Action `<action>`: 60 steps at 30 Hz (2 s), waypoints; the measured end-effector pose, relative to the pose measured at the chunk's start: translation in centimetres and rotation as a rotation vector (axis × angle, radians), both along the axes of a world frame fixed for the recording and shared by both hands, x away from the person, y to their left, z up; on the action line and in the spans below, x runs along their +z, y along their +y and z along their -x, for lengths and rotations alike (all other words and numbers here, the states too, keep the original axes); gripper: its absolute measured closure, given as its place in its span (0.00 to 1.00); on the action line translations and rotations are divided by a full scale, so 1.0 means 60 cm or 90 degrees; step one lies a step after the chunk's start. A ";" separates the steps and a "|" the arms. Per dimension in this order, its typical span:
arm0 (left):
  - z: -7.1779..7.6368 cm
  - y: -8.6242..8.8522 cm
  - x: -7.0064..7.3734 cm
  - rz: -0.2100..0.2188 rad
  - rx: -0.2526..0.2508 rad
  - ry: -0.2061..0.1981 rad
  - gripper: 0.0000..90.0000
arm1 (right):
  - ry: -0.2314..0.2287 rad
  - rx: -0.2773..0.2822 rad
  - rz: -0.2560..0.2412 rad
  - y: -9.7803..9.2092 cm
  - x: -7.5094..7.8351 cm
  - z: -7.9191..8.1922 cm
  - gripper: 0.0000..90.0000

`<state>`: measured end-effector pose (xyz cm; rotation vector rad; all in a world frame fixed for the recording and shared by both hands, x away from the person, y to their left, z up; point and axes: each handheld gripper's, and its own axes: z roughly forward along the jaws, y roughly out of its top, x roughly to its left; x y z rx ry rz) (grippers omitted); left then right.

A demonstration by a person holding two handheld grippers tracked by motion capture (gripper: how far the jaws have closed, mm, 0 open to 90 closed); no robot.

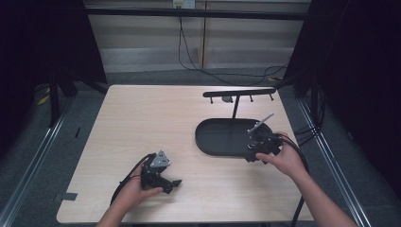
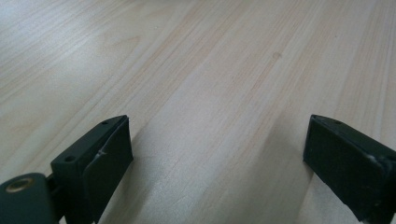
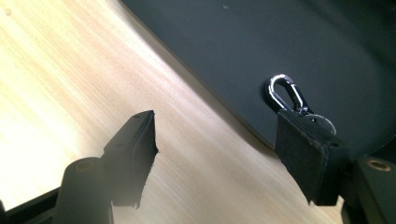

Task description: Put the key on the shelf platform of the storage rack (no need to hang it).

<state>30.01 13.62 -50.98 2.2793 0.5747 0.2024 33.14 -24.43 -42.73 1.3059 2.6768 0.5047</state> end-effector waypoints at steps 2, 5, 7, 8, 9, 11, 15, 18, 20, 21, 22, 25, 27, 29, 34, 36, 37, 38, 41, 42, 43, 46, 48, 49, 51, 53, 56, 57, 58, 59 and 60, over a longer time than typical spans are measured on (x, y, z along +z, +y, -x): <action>0.000 0.000 0.000 0.002 0.001 0.000 0.08 | -0.002 0.003 -0.001 -0.001 0.000 0.002 0.33; 0.000 0.000 0.000 0.001 0.001 0.000 0.08 | 0.004 0.005 -0.009 -0.001 0.000 0.011 0.33; 0.000 0.000 0.000 0.000 0.000 0.000 0.08 | 0.001 0.008 -0.012 -0.001 0.000 0.016 0.33; 0.000 0.000 0.000 0.000 0.000 0.000 0.08 | 0.001 0.008 -0.012 -0.001 0.000 0.016 0.33; 0.000 0.000 0.000 0.002 0.002 0.000 0.08 | 0.001 0.013 -0.015 -0.001 0.000 0.021 0.33; 0.000 0.000 0.000 0.002 0.002 0.000 0.08 | 0.004 0.012 -0.018 -0.001 -0.001 0.025 0.33; 0.000 0.000 0.000 0.003 0.001 0.000 0.08 | 0.002 0.016 -0.020 -0.003 -0.002 0.033 0.33; 0.000 0.000 0.000 0.002 0.002 0.000 0.08 | -0.001 0.015 -0.028 -0.007 -0.006 0.038 0.33; 0.000 0.000 0.000 0.002 0.002 0.000 0.08 | -0.001 0.013 -0.030 -0.009 -0.008 0.040 0.33; 0.000 0.000 0.000 0.002 0.002 0.001 0.08 | 0.003 0.013 -0.034 -0.013 -0.013 0.043 0.33; 0.000 0.000 0.000 0.002 0.002 0.001 0.08 | 0.003 0.013 -0.034 -0.013 -0.013 0.043 0.33; 0.000 0.000 0.000 0.001 0.000 0.000 0.08 | 0.008 0.009 -0.031 -0.020 -0.022 0.049 0.33; 0.000 0.000 0.000 0.002 0.002 0.000 0.08 | 0.010 0.007 -0.034 -0.023 -0.025 0.052 0.33; 0.000 0.000 0.000 0.002 0.002 0.000 0.08 | 0.010 0.007 -0.035 -0.026 -0.027 0.055 0.33; 0.000 0.000 0.000 0.002 0.002 0.000 0.08 | 0.014 0.009 -0.036 -0.029 -0.034 0.062 0.33; 0.001 0.000 0.000 0.002 0.002 0.000 0.08 | 0.014 0.008 -0.035 -0.029 -0.035 0.063 0.33; 0.001 0.000 0.000 0.002 0.002 0.000 0.08 | 0.014 0.008 -0.036 -0.030 -0.036 0.064 0.33; 0.001 0.000 0.000 0.002 0.002 0.000 0.08 | 0.012 0.011 -0.037 -0.032 -0.038 0.066 0.33; 0.001 0.000 0.000 0.002 0.002 0.000 0.08 | 0.013 0.009 -0.039 -0.034 -0.039 0.070 0.33; 0.001 0.000 0.000 0.002 0.002 0.000 0.08 | 0.013 0.009 -0.039 -0.034 -0.039 0.070 0.33; 0.001 0.000 0.000 0.002 0.003 0.000 0.08 | 0.010 0.010 -0.040 -0.036 -0.039 0.073 0.33; 0.001 0.000 0.000 0.002 0.002 0.001 0.08 | 0.010 0.011 -0.042 -0.036 -0.039 0.076 0.32; 0.001 0.000 0.000 0.002 0.002 0.001 0.08 | 0.009 0.013 -0.042 -0.037 -0.040 0.078 0.32; 0.001 0.000 0.000 0.003 0.002 0.000 0.08 | 0.008 0.013 -0.040 -0.038 -0.041 0.081 0.32; 0.001 0.000 0.000 0.002 0.002 0.001 0.08 | 0.006 0.011 -0.040 -0.039 -0.041 0.083 0.32; 0.001 0.000 0.000 0.002 0.002 0.001 0.08 | 0.005 0.011 -0.044 -0.041 -0.043 0.086 0.32; 0.001 0.000 0.000 0.003 0.002 0.000 0.08 | 0.003 0.009 -0.044 -0.044 -0.044 0.087 0.32; 0.001 0.000 0.000 0.002 0.002 0.001 0.08 | 0.003 0.008 -0.044 -0.047 -0.046 0.089 0.32; 0.001 0.000 0.000 0.002 0.002 0.001 0.08 | 0.003 0.008 -0.044 -0.047 -0.046 0.089 0.32; 0.001 0.000 0.000 0.003 0.002 0.000 0.08 | 0.007 0.005 -0.045 -0.048 -0.047 0.092 0.32; 0.001 0.000 0.000 0.003 0.002 0.000 0.08 | 0.006 0.007 -0.044 -0.049 -0.047 0.093 0.32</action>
